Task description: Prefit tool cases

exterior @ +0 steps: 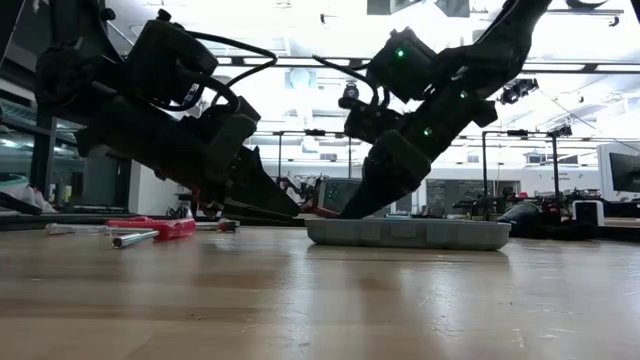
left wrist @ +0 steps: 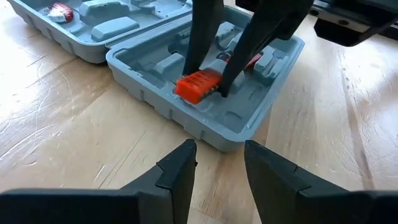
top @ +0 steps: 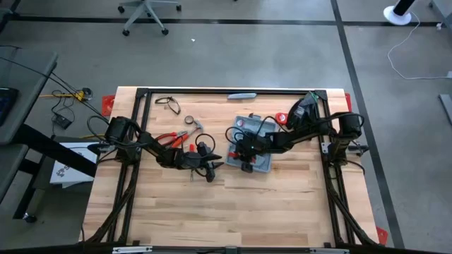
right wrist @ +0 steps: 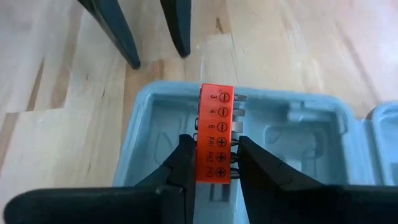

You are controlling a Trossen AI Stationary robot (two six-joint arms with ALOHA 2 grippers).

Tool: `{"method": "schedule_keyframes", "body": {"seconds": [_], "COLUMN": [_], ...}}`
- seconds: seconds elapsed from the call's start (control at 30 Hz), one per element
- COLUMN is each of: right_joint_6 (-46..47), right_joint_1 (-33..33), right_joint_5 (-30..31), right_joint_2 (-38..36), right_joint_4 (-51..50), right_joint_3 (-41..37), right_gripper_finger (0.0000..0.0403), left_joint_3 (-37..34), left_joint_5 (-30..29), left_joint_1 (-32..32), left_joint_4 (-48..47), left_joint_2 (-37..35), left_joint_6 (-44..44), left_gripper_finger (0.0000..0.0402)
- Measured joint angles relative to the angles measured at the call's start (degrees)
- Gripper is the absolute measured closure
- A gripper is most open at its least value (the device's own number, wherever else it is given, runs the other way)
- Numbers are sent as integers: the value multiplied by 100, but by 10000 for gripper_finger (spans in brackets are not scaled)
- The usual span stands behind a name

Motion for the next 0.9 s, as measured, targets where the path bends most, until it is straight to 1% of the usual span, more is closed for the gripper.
{"method": "schedule_keyframes", "body": {"seconds": [0.07,0.3,0.5,0.6,0.73,0.83,0.9], "right_joint_6": [25,81,296,351,355,362,371], "right_joint_1": [-2,9,13,14,14,14,14], "right_joint_5": [-101,-121,-93,-92,-90,-90,-90], "right_joint_2": [4,61,55,53,57,61,63], "right_joint_4": [-41,-106,35,53,91,94,90], "right_joint_3": [0,-10,-233,-270,-275,-279,-280], "right_gripper_finger": [322,322,322,322,322,322,322], "left_joint_3": [0,0,4,52,364,808,1221], "left_joint_5": [2,2,17,11,76,314,464], "left_joint_1": [0,0,-2,0,73,204,326], "left_joint_4": [0,0,0,-3,-31,-558,-1386], "left_joint_2": [0,0,0,0,0,-2,-2], "left_joint_6": [0,-4,8,261,886,1401,1689], "left_gripper_finger": [271,271,271,271,271,271,271]}}
